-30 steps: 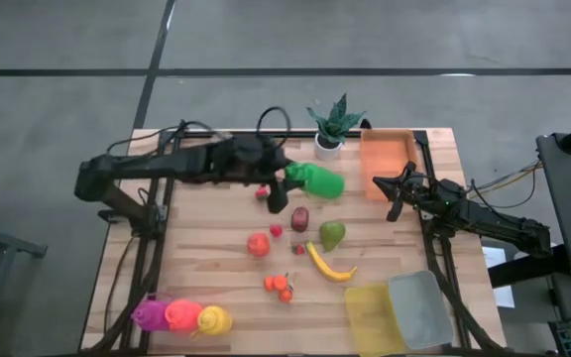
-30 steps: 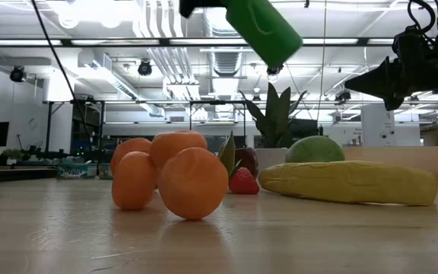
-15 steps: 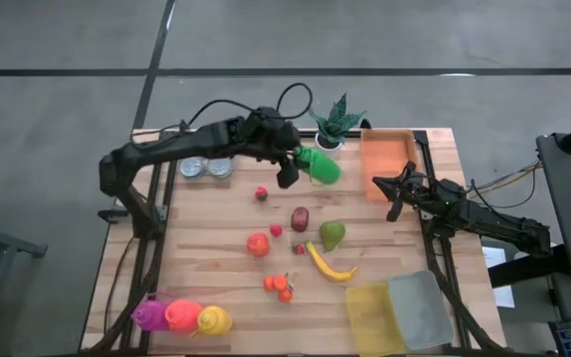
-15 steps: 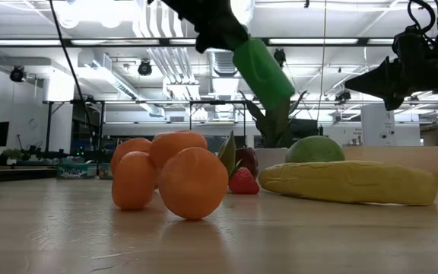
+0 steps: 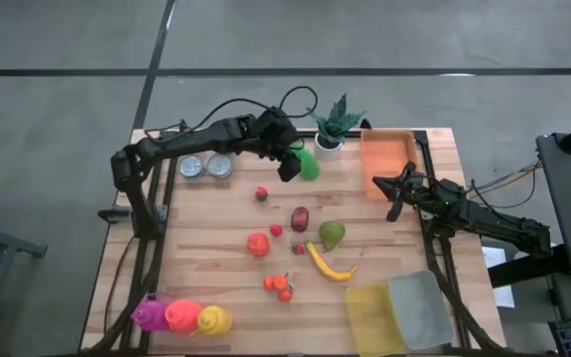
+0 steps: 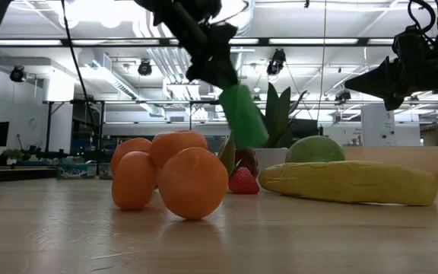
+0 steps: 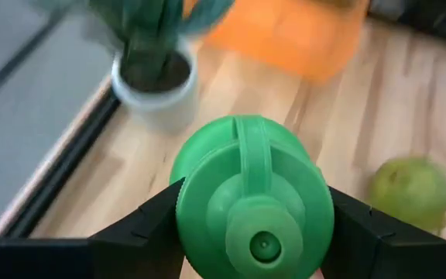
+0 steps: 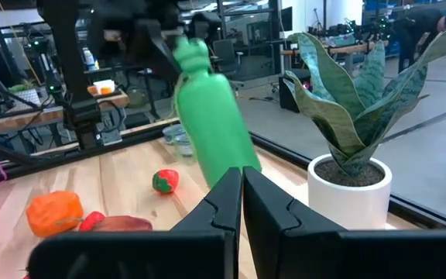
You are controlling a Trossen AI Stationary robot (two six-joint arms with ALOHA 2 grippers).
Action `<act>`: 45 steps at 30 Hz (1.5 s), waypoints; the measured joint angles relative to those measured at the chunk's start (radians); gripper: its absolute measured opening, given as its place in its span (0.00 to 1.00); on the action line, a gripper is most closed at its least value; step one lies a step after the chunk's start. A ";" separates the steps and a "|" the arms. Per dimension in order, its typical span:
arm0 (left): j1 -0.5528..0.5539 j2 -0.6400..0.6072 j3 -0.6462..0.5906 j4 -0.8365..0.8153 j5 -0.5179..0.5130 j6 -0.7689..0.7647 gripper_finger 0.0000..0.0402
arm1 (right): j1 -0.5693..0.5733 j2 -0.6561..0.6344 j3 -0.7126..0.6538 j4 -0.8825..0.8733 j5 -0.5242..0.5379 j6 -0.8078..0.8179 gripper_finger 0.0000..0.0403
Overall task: Pick & Place Food Item
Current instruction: Put the green water bottle into the orange bin
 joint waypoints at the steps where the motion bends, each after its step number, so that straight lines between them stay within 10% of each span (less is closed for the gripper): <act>1: 0.003 0.000 -0.006 -0.026 -0.001 0.000 0.56 | 0.000 0.000 0.000 0.000 0.000 0.000 0.03; 45: 0.025 0.005 -0.069 -0.202 0.098 -0.015 0.56 | 0.000 0.000 0.000 0.000 0.000 0.000 0.03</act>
